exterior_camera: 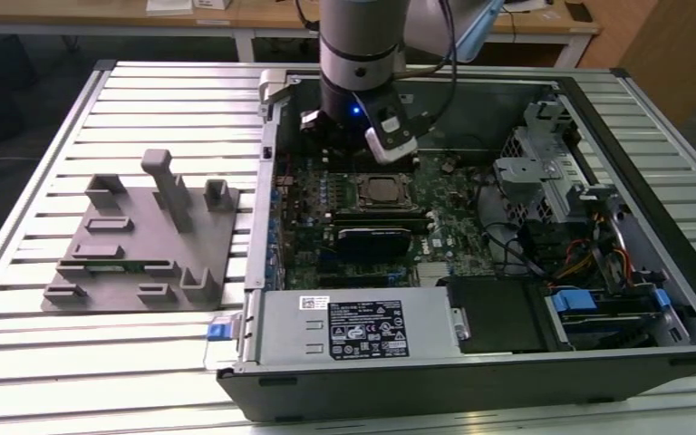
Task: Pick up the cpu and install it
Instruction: 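Install the first cpu locking lever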
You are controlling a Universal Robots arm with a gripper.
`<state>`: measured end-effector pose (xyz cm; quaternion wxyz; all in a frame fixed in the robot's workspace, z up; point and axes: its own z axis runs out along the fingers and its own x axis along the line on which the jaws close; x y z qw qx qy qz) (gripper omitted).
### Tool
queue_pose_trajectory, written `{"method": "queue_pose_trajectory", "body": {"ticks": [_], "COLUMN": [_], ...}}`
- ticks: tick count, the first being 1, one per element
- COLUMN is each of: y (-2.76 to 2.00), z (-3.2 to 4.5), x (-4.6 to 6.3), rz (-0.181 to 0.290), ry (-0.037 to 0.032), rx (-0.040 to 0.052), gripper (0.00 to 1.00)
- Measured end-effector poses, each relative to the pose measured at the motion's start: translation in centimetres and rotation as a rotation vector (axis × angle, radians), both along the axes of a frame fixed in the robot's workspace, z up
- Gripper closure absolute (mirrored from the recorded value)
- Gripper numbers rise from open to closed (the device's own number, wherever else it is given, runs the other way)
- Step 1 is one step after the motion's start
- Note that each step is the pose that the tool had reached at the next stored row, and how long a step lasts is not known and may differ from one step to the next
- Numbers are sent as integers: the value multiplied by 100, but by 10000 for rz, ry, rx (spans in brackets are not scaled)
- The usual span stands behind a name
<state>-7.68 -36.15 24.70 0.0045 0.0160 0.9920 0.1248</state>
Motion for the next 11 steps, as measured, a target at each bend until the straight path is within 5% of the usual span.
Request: {"method": "queue_pose_trajectory", "body": {"ticks": [3,4,6,11], "y": [-14,-18,-26,-31], "z": [0,0,0,0], "x": [-72,-77,-90,-91], "rz": [-2,1,-1,-1], "ry": [1,1,1,1], "rx": [88,194,687,1208], "gripper": [89,89,89,89]}}
